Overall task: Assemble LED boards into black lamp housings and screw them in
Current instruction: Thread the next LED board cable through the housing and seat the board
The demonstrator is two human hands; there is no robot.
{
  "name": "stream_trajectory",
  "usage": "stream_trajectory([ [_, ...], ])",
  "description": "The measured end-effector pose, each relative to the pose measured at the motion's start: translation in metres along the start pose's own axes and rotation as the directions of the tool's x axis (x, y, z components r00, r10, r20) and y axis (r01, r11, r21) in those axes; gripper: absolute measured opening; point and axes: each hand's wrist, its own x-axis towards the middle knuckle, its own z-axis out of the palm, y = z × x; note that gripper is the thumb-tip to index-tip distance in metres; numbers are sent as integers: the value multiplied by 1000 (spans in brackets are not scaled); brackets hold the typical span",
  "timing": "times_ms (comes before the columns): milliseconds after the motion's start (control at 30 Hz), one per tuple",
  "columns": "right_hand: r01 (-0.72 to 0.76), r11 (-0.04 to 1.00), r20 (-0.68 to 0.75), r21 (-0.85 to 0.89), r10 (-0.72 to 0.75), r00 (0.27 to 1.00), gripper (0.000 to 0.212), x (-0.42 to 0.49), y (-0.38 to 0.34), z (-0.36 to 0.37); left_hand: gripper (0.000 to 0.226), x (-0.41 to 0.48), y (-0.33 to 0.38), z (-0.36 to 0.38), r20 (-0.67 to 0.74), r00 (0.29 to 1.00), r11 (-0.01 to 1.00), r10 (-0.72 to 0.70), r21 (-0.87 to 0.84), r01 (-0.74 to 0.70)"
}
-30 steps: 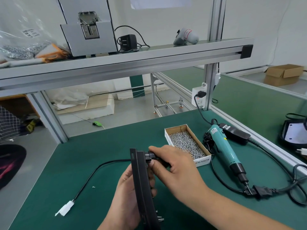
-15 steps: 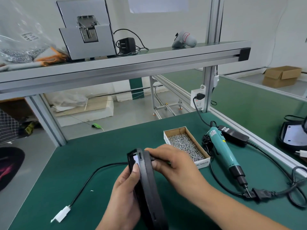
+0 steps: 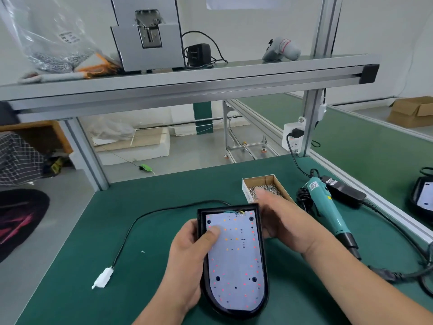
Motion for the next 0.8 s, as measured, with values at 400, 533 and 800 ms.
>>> stream_trajectory([
  [400, -7, 995, -53, -98, 1, 999, 52, 5, 15, 14, 28, -1, 4, 2, 39, 999, 1000, -24, 16, 23],
  [533, -44, 996, -83, -73, 38, 996, 86, 7, 15, 15, 28, -1, 5, 2, 36, 999, 999, -36, -4, 36],
  [800, 8, 999, -97, 39, -4, 995, 26, 11, 17, 15, 22, 2, 5, 11, 4, 1000, 1000, -14, 13, 14],
])
